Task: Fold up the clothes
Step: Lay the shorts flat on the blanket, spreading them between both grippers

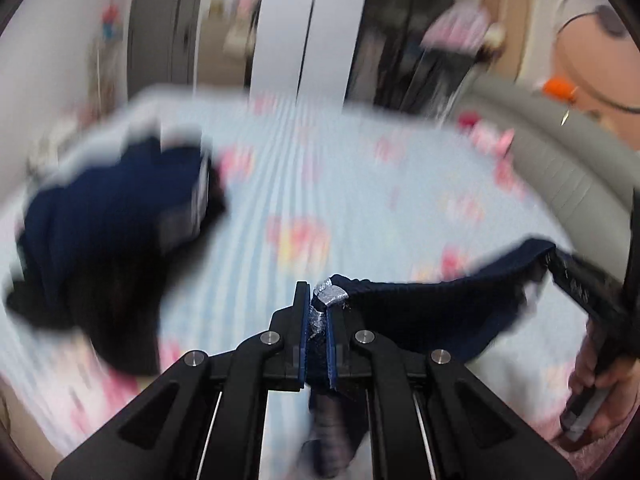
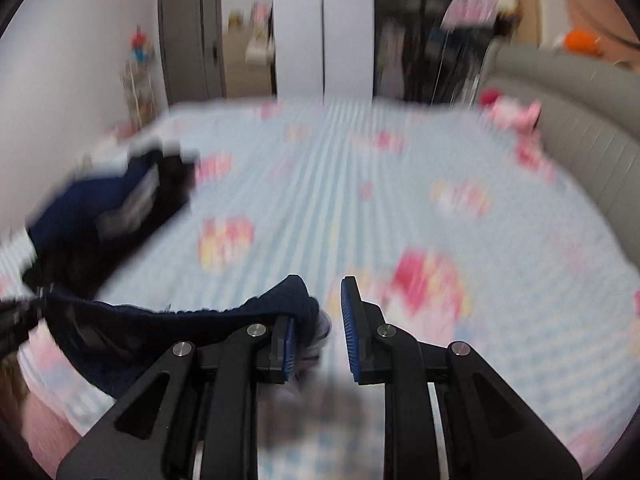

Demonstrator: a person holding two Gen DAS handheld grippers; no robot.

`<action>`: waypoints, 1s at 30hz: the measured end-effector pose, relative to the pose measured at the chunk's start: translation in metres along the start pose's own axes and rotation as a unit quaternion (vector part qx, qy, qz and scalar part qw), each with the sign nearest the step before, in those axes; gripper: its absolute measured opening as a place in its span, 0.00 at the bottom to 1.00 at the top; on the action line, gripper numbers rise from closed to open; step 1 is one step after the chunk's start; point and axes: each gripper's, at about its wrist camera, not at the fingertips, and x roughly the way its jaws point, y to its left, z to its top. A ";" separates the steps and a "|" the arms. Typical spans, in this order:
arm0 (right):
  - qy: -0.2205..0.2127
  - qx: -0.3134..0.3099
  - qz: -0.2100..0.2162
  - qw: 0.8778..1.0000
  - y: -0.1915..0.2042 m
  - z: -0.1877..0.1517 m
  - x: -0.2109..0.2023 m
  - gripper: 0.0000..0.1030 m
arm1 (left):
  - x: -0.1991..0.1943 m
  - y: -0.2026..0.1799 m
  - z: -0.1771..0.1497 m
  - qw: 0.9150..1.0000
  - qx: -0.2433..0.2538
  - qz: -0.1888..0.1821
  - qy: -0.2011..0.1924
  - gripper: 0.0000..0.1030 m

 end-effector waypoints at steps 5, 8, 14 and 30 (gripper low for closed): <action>-0.089 0.064 0.037 0.993 -0.040 0.042 -0.071 0.23 | -0.034 -0.012 0.018 0.998 0.003 -0.038 -0.046 0.11; -0.071 0.064 0.020 0.995 -0.047 0.007 -0.075 0.28 | -0.008 -0.009 -0.025 0.999 -0.010 -0.046 0.019 0.11; 0.121 0.080 -0.007 0.989 -0.050 -0.120 0.002 0.28 | 0.084 0.015 -0.166 0.970 -0.075 -0.023 0.232 0.11; 0.170 0.063 -0.017 0.983 -0.042 -0.180 0.002 0.30 | 0.048 0.007 -0.192 0.976 -0.030 -0.085 0.201 0.18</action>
